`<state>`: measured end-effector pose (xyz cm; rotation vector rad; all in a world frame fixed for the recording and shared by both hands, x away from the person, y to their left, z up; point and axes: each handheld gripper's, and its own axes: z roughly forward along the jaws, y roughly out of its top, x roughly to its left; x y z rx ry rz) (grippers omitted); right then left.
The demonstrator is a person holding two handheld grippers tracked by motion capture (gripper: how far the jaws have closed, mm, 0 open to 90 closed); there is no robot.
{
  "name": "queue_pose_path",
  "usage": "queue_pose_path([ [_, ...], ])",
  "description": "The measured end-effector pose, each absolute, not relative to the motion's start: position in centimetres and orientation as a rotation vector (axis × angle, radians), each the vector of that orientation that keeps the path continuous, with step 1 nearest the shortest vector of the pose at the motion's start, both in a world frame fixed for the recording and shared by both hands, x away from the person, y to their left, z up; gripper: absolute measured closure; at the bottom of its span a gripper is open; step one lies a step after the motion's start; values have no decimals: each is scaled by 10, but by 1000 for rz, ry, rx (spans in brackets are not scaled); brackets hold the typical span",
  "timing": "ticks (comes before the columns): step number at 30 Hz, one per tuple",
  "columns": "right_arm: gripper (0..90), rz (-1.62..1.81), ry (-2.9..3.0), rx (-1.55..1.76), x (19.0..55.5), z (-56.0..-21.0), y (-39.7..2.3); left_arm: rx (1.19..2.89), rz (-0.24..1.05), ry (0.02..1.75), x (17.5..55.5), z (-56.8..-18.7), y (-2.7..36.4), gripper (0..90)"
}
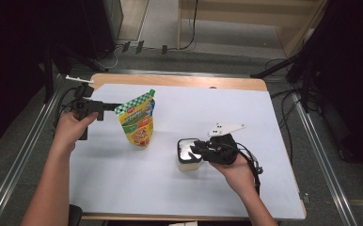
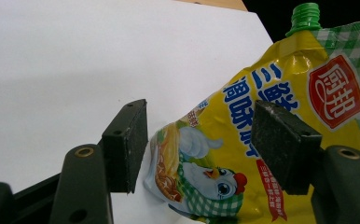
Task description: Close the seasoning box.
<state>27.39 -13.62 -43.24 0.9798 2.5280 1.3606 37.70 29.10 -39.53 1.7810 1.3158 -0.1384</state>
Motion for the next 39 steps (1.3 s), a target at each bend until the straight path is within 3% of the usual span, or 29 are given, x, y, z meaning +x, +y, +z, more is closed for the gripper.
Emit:
queue_pose_path([
  [24,468,1428,2344,1092,289,-430,-186,1791,-151,1324,379,-401,290,376],
  [39,433,1424,2234,1163,299,-442,-223,1795,-155,1325,379,-404,290,376],
])
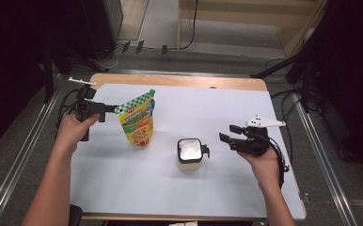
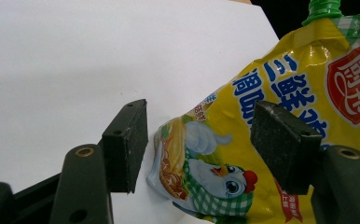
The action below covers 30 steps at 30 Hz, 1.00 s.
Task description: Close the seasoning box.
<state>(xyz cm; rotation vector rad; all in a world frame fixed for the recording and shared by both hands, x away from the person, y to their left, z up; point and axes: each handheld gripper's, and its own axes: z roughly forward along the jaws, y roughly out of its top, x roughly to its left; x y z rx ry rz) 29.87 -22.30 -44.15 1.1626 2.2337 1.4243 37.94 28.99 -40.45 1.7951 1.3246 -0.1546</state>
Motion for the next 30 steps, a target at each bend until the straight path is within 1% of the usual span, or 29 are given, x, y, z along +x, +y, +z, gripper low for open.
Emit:
queue_pose_path([
  [10,379,1362,2188,1230,305,-460,-238,1787,-157,1331,380,-406,292,375],
  [18,303,1285,2178,1303,311,-476,-244,1784,-159,1332,380,-408,292,374],
  [28,281,1238,2177,1335,319,-490,-239,1781,-156,1323,381,-410,293,375],
  [30,263,1233,2183,1328,320,-491,-238,1784,-157,1324,382,-411,293,374],
])
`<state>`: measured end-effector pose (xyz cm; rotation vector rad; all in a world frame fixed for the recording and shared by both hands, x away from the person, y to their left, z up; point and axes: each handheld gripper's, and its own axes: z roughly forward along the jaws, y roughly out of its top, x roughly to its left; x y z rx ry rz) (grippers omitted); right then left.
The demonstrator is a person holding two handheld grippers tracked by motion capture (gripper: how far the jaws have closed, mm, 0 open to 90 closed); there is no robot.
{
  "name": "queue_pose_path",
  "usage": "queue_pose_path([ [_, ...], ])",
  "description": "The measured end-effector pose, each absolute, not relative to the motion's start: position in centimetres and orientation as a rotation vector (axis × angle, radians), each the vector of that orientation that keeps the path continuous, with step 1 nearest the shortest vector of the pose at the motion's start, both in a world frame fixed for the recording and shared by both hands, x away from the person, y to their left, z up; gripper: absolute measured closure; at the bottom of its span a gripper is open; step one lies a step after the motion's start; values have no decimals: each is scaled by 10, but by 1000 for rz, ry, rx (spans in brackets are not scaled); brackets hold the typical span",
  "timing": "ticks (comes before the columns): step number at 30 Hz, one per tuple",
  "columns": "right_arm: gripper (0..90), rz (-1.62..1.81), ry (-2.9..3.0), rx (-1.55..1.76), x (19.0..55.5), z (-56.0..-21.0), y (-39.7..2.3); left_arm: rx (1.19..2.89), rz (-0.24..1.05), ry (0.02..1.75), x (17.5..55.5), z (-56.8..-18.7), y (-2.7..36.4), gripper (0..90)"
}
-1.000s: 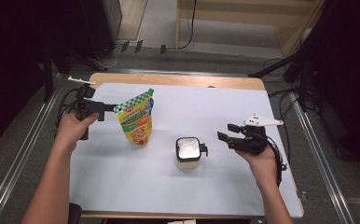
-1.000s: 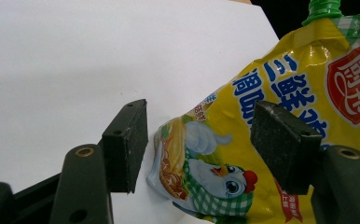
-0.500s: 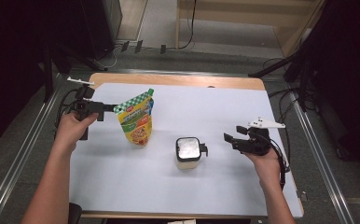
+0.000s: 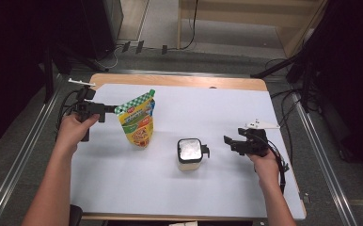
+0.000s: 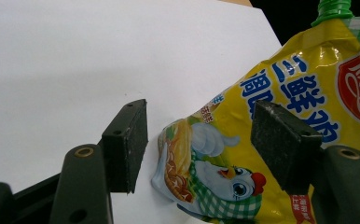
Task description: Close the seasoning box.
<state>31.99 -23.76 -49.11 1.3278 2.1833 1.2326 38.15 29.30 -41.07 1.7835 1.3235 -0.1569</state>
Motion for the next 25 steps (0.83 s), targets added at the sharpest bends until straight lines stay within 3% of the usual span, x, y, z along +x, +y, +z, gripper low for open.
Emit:
queue_pose_path([
  [25,256,1183,2242,1301,320,-495,-231,1826,-165,1303,384,-417,292,373],
])
